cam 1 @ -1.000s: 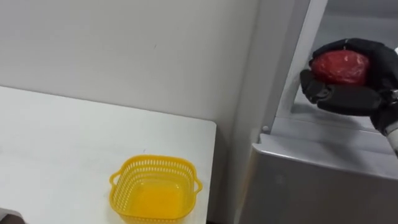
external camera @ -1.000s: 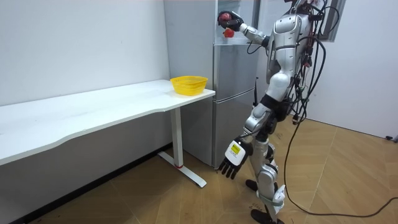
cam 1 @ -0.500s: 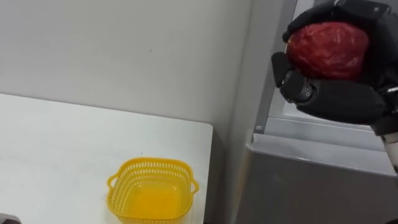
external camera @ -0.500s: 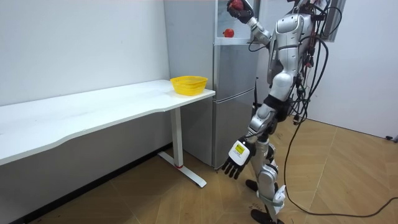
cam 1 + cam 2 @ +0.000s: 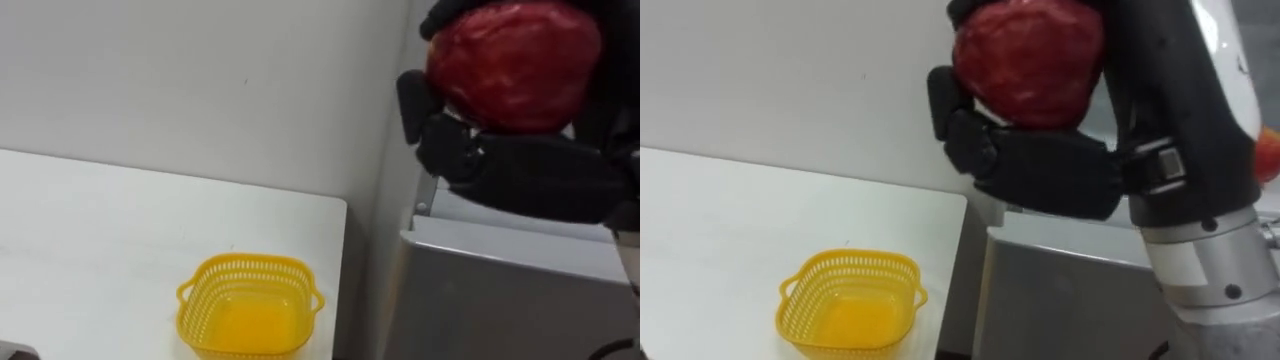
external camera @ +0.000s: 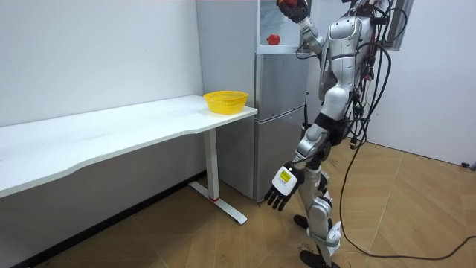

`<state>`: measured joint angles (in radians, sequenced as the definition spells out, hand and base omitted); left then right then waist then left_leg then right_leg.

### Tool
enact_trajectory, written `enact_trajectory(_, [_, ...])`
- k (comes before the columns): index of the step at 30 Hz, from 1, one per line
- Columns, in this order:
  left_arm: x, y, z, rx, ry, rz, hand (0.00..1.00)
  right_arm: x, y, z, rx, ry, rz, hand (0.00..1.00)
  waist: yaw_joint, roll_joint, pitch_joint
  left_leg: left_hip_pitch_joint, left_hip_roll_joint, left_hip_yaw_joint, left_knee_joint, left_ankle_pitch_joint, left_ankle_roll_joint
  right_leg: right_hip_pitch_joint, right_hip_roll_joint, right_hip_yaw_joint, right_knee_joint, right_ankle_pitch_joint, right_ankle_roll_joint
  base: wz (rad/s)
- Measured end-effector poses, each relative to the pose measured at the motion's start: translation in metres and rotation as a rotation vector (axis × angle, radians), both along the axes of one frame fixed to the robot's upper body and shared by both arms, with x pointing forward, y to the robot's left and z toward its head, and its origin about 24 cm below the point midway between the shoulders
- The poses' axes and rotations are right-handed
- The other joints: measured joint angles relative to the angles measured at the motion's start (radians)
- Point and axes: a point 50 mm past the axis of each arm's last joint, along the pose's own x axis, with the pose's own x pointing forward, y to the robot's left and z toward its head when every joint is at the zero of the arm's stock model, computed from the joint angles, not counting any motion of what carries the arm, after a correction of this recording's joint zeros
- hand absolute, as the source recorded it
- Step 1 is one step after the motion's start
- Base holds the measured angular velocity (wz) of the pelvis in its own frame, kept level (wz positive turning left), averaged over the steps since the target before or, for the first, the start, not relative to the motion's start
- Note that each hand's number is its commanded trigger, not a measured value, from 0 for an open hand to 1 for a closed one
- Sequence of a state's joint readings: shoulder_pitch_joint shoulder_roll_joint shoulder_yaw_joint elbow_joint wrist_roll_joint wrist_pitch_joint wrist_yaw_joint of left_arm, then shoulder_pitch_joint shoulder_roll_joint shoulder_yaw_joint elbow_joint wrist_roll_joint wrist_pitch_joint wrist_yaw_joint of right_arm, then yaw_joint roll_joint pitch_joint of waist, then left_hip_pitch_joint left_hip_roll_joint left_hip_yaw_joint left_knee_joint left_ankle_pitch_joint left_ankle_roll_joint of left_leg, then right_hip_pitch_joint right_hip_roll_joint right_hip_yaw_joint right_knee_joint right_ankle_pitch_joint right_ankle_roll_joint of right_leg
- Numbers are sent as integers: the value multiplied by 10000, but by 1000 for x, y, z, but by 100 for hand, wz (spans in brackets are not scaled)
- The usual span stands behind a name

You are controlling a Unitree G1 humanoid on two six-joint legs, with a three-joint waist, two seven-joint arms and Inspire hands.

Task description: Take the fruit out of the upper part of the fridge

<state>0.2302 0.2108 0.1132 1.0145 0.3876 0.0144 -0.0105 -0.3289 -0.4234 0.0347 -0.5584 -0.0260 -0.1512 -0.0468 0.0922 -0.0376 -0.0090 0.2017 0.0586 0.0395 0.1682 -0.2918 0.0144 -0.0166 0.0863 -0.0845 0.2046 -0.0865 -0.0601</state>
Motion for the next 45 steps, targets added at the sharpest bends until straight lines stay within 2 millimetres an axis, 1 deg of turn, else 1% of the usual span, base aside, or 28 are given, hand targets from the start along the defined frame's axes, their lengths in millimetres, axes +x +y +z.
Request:
enact_trajectory(2, [2, 0, 0, -31, -29, -33, 0, 2, 6, -5, -522, 168, 37, 100, 12, -54, 29, -4, 1, -1, 2, 0, 0, -1, 0, -1, 0, 0, 0, 0])
enact_trajectory(4, [1, 0, 0, -137, 64, -52, 0, 5, 8, -9, -923, 359, -10, 100, 95, -103, 55, -7, 1, -3, -1, 0, 0, -3, -6, 0, -1, 0, 1, 0])
enact_trajectory(7, [2, -1, 0, -307, 163, -80, 0, 16, 10, -21, -1422, 1124, -235, 100, 263, -192, 96, -5, 2, -18, -2, 0, 0, 0, -57, -19, 0, 0, 1, 1])
enact_trajectory(8, [2, -1, -1, -327, 206, -176, 0, 21, 12, -28, -1641, 1528, -320, 100, 302, -238, 110, -24, 2, -58, 1, 0, 0, -4, -78, -97, -1, 0, 0, 15])
enact_trajectory(9, [4, -2, -1, -317, 259, -277, 0, 27, 12, -34, -1768, 1963, -363, 100, 329, -303, 106, -91, -3, -186, 17, 0, 0, -10, -125, -255, -12, -2, -1, 21])
enact_trajectory(10, [5, -2, -1, -307, 273, -317, 0, 30, 11, -37, -1805, 2166, -414, 100, 319, -336, 110, -111, -4, -208, 24, 1, -1, -13, -136, -296, -17, -4, -1, 18])
enact_trajectory(11, [7, -3, -1, -279, 295, -442, 0, 34, 9, -42, -1843, 2560, -513, 100, 461, -402, 100, -136, -3, -215, 30, 1, -1, -19, -136, -318, -46, -4, -1, 10])
enact_trajectory(12, [7, -2, -1, -241, 322, -495, 0, 39, 7, -47, -1802, 2932, -552, 100, 607, -505, 107, -147, -1, -251, 42, 1, -2, -3, -144, -366, -51, -4, -1, 6])
enact_trajectory(13, [6, -1, -1, -228, 367, -482, 0, 41, 5, -49, -1798, 3083, -587, 100, 642, -523, 123, -146, 2, -281, 44, 3, -4, 9, -145, -395, -53, -4, -2, 12])
enact_trajectory(14, [4, 1, -1, -187, 491, -447, 0, 46, 3, -54, -1753, 3385, -637, 100, 691, -604, 125, -149, 4, -355, 64, 4, -7, 44, -144, -429, -73, -4, -2, 13])
enact_trajectory(15, [4, 4, 0, -129, 497, -451, 0, 50, 0, -59, -1738, 3691, -764, 100, 766, -679, 105, -151, 14, -397, 69, 4, -7, 75, -144, -480, -105, -5, -2, 14])
enact_trajectory(16, [4, 5, 0, -101, 505, -455, 0, 53, -2, -62, -1723, 3869, -826, 100, 797, -714, 108, -153, 15, -434, 75, 4, -7, 109, -144, -529, -146, -4, -2, 19])
enact_trajectory(18, [2, 9, 1, -51, 628, -463, 0, 63, -10, -73, -1616, 4558, -1032, 100, 864, -824, 163, -169, 7, -547, 114, 4, -6, 202, -160, -658, -194, -5, -1, 21])
enact_trajectory(21, [1, 9, 1, -115, 699, -471, 0, 72, -16, -82, -1531, 5153, -1224, 100, 1032, -872, 203, -195, -2, -593, 112, 3, -5, 207, -192, -838, -195, -4, 1, 9])
enact_trajectory(24, [1, 8, 0, -232, 762, -481, 0, 81, -24, -95, -1401, 5870, -1500, 100, 1079, -932, 200, -322, 0, -801, 97, 2, -7, 207, -232, -1081, -219, -6, 4, 22])
enact_trajectory(28, [0, 10, 1, -218, 916, -446, 0, 87, -25, -97, -1357, 6053, -1615, 100, 1146, -1015, 197, -343, 7, -829, 55, 13, -28, 203, -278, -1100, -233, -20, 9, 7])
enact_trajectory(30, [3, 13, 2, -145, 955, -408, 0, 92, -29, -103, -1280, 6329, -1854, 100, 1330, -1164, 180, -338, 6, -804, 68, 17, -35, 209, -243, -1097, -233, -24, 7, 0])
enact_trajectory(31, [4, 14, 3, -146, 946, -398, 0, 94, -31, -105, -1296, 6415, -1931, 100, 1367, -1218, 176, -339, 5, -807, 79, 17, -35, 221, -246, -1098, -232, -24, 7, 4])
enact_trajectory(32, [5, 15, 3, -129, 907, -309, 0, 96, -33, -108, -1314, 6630, -2041, 100, 1379, -1336, 153, -343, 0, -822, 97, 17, -36, 248, -256, -1115, -231, -24, 7, 9])
enact_trajectory(33, [6, 18, 4, -79, 894, -323, 0, 100, -36, -111, -1232, 6816, -2090, 100, 1397, -1447, 186, -343, -10, -844, 129, 17, -35, 284, -273, -1144, -234, -24, 7, 10])
enact_trajectory(34, [6, 19, 5, -51, 914, -335, 0, 102, -36, -112, -1196, 6932, -2076, 100, 1414, -1489, 200, -343, -18, -852, 146, 16, -36, 298, -279, -1149, -235, -24, 8, 7])
enact_trajectory(36, [5, 23, 6, 90, 972, -336, 0, 107, -43, -116, -968, 7295, -2214, 100, 1490, -1646, 258, -348, -45, -915, 209, 14, -36, 379, -288, -1147, -307, -3, 23, 9])
enact_trajectory(37, [5, 24, 6, 127, 973, -331, 0, 108, -45, -118, -904, 7392, -2292, 100, 1538, -1688, 245, -352, -48, -930, 212, 14, -36, 389, -284, -1144, -330, 6, 27, 9])
enact_trajectory(39, [2, 27, 7, 242, 1152, -243, 0, 110, -50, -127, -820, 7738, -2625, 100, 1659, -1842, 198, -368, -43, -992, 213, 14, -37, 406, -278, -1166, -353, 9, 27, 8])
enact_trajectory(40, [1, 27, 7, 250, 1201, -221, 0, 110, -50, -129, -847, 7810, -2650, 100, 1696, -1866, 184, -379, -41, -1000, 214, 14, -37, 402, -278, -1175, -360, 9, 27, 6])
enact_trajectory(41, [0, 27, 7, 254, 1302, -181, 0, 111, -48, -132, -986, 7941, -2630, 100, 1807, -1887, 180, -410, -41, -1007, 213, 14, -37, 372, -276, -1177, -363, 9, 28, 0])
enact_trajectory(43, [1, 28, 7, 267, 1294, -173, 0, 112, -46, -142, -1222, 8368, -2665, 100, 1901, -1927, 169, -474, -37, -1062, 216, 14, -36, 341, -279, -1203, -374, 10, 29, 10])
enact_trajectory(45, [1, 28, 7, 282, 1285, -177, 0, 112, -45, -159, -1640, 9130, -2816, 100, 1938, -1954, 163, -638, -28, -1142, 227, 14, -37, 223, -286, -1202, -368, 12, 33, 15])
